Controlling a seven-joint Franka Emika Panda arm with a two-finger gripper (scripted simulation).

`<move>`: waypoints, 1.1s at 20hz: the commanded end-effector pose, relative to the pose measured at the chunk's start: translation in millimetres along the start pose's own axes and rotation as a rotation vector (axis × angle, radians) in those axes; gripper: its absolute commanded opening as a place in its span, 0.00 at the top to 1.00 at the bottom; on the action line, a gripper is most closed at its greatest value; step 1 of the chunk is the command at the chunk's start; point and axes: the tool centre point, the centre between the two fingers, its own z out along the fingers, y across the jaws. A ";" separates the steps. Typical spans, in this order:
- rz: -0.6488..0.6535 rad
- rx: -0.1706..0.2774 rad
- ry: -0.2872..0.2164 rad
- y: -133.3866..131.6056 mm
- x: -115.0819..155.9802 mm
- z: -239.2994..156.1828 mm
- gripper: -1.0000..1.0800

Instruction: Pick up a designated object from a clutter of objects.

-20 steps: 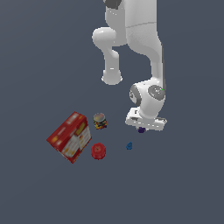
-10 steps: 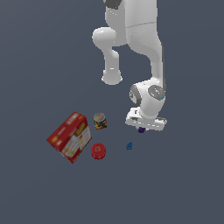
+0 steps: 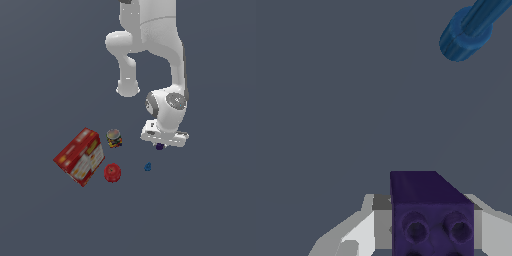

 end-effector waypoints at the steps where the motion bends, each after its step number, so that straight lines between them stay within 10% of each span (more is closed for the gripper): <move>1: 0.001 0.000 0.001 8.6 1.9 -11.5 1.00; 22: 0.000 0.004 0.000 143.2 27.6 -196.1 1.00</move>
